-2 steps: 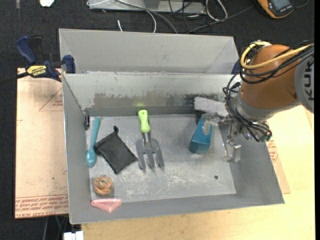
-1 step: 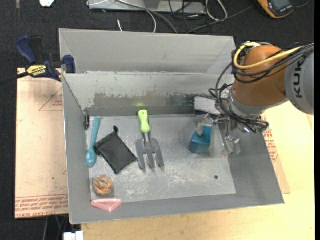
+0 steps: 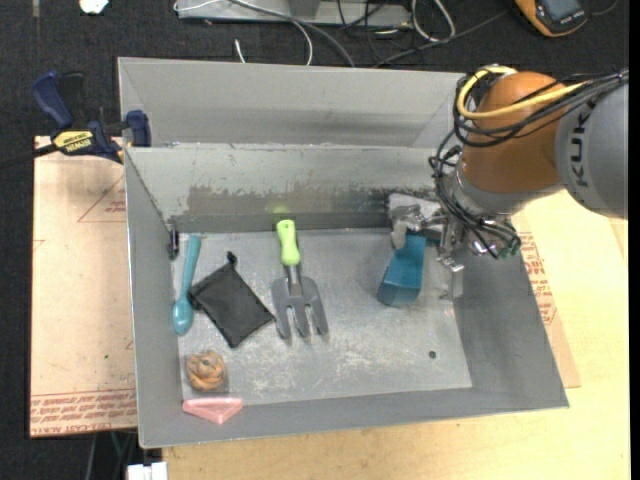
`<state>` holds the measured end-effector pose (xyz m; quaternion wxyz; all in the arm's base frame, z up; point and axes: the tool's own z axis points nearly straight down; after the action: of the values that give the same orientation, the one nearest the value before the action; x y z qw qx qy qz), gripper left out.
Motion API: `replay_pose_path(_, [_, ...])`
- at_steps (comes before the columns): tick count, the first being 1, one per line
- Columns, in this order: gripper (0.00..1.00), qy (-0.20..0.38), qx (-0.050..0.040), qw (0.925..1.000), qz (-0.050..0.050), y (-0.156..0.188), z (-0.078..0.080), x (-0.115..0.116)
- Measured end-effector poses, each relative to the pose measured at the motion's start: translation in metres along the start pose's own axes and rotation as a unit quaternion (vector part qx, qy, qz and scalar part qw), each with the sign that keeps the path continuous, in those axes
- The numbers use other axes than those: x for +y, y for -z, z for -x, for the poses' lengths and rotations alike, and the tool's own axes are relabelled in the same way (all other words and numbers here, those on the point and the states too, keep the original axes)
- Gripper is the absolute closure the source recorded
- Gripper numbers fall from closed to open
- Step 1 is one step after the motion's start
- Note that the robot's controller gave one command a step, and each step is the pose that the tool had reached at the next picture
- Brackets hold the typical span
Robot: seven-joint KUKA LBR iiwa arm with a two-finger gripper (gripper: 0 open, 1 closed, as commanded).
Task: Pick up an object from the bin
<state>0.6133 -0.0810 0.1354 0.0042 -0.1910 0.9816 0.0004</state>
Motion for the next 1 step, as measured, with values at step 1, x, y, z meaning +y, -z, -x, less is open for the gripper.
replay_pose_path(1, [0.0, -0.032, 0.0006, 0.9995, 0.0, -0.023, 0.0121, -0.008])
